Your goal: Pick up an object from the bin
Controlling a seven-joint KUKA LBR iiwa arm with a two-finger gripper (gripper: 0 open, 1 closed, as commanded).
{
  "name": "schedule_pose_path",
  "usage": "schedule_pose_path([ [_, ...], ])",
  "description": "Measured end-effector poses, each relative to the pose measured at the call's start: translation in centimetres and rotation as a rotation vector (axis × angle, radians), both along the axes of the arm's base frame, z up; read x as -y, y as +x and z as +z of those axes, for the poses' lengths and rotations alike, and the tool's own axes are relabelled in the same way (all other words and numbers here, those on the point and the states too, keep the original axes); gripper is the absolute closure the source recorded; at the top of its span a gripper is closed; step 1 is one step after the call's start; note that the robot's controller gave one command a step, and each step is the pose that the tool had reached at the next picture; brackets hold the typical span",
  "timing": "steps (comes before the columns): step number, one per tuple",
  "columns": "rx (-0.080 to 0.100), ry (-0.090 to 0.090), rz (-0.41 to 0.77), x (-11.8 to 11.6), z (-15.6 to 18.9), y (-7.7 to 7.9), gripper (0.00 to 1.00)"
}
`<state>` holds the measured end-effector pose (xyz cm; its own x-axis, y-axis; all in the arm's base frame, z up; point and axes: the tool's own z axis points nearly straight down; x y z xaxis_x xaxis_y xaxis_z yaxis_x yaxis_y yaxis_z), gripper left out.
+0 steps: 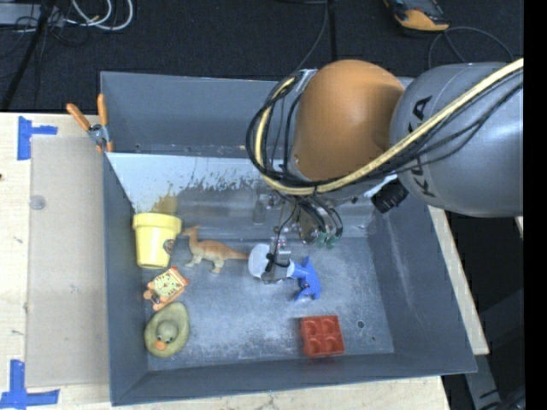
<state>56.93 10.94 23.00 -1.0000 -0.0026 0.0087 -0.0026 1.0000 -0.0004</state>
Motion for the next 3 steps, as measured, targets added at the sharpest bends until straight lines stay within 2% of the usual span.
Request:
schedule_pose_path([
  [1,0.007,0.001,-0.002,0.1,0.4,0.1,0.00],
  [2,0.010,0.004,0.059,2.4,-1.5,-0.1,0.00],
  [3,-0.004,0.000,0.078,5.6,-0.8,-0.9,0.00],
])
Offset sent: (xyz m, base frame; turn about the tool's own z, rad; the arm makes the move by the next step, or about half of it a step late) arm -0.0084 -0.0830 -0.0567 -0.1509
